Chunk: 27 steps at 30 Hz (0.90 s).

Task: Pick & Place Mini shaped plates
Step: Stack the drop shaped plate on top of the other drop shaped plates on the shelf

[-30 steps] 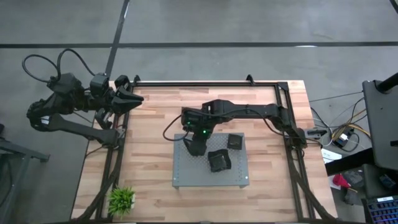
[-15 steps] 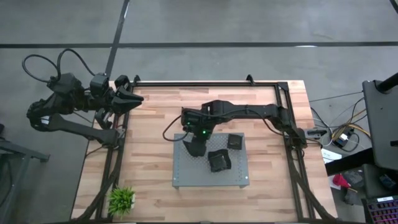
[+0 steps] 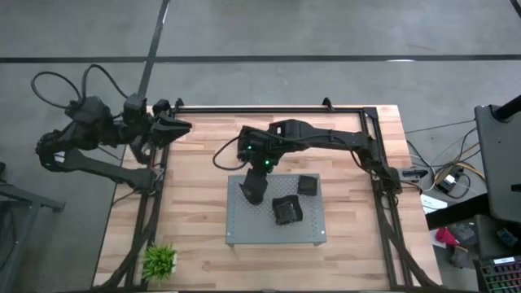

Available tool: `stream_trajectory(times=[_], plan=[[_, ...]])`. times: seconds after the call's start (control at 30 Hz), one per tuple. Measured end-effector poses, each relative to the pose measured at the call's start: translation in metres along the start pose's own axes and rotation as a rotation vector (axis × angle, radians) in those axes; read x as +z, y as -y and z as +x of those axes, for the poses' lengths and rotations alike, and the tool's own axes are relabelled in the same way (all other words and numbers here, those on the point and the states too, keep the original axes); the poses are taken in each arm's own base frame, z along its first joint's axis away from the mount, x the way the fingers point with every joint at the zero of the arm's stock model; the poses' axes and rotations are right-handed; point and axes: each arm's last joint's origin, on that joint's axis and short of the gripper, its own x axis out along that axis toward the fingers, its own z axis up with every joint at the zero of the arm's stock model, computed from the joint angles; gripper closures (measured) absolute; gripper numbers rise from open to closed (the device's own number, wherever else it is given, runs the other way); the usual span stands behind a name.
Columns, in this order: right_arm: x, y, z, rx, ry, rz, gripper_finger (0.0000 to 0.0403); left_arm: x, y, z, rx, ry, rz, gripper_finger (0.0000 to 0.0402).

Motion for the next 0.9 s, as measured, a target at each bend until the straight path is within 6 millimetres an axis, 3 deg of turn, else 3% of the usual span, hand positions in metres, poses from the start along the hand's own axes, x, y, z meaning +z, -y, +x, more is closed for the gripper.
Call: stream_trajectory(times=[0.4,0.7,0.9], plan=[[-0.004,0.003,-0.044,-0.079,0.093,-0.042,0.0335,-0.026,-0.025,0.007,0.495,-0.076,-0.153,0.0344],[-0.012,0.01,-0.091,-0.232,0.208,-0.117,0.0316,-0.036,-0.039,0.028,0.622,-0.099,-0.188,0.034],[-0.018,0.016,-0.128,-0.305,0.299,-0.15,0.0306,-0.051,-0.059,0.049,0.729,-0.18,-0.234,0.0293]])
